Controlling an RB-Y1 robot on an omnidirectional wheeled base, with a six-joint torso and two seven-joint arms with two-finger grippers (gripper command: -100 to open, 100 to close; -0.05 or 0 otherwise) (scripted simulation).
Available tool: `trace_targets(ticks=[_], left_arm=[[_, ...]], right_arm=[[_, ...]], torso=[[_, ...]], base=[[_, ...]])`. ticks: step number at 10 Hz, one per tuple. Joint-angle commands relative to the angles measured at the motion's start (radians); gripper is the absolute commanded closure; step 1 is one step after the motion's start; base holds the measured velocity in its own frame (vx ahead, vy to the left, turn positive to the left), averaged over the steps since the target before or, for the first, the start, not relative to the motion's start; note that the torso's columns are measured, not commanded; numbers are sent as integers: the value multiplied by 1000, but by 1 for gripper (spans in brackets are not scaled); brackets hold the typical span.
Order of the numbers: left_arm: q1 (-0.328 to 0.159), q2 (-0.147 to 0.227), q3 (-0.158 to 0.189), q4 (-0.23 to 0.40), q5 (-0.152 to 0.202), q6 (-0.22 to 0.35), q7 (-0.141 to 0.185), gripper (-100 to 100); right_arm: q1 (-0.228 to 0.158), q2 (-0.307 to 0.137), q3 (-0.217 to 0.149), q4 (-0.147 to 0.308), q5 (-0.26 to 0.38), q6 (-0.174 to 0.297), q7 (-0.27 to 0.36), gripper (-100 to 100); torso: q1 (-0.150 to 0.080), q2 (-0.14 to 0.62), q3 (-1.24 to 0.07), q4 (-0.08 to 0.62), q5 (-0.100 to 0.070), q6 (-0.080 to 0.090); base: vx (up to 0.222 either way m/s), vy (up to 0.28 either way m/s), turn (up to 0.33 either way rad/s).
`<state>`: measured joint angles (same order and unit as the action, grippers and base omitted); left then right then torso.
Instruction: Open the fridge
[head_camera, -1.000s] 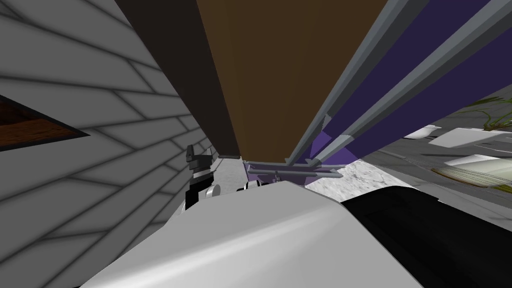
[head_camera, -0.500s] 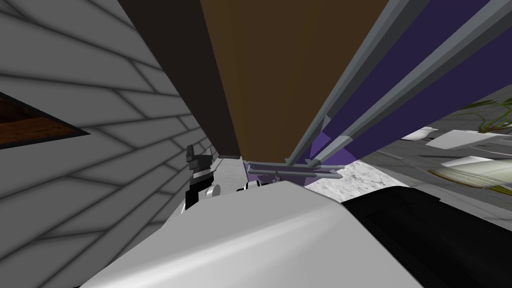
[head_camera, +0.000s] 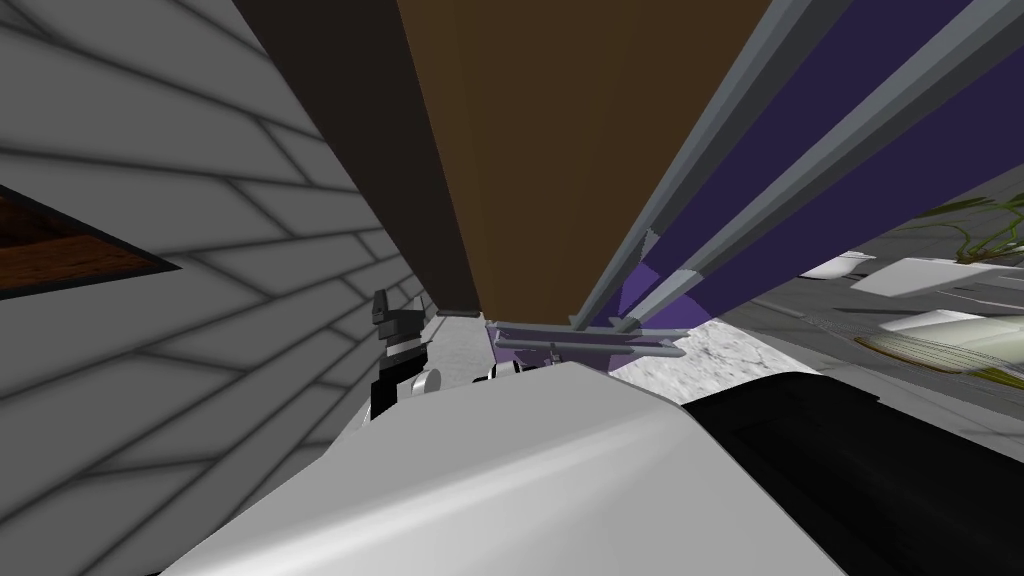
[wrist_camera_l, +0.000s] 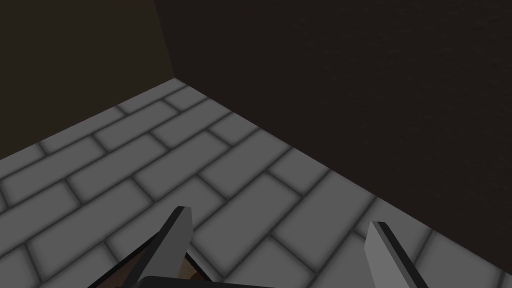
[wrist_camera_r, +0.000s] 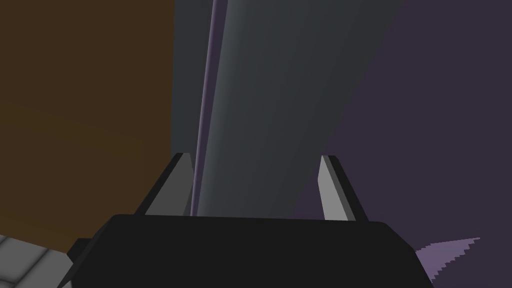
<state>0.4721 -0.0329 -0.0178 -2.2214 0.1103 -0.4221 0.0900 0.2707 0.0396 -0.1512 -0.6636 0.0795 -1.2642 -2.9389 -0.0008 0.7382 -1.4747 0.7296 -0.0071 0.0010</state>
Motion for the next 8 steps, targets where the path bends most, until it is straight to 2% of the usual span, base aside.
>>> trace_targets(ticks=[1,8], left_arm=[[0,0,0,0,0,0,0,0],[0,0,0,0,0,0,0,0]], right_arm=[[-19,-4,-3,35,-3,-15,2,100],[19,6,16,-88,-3,109,3,100]], torso=[[-1,-1,0,0,0,0],[-1,-3,-2,5,5,0]], base=[[0,0,0],[-117,23,-5]])
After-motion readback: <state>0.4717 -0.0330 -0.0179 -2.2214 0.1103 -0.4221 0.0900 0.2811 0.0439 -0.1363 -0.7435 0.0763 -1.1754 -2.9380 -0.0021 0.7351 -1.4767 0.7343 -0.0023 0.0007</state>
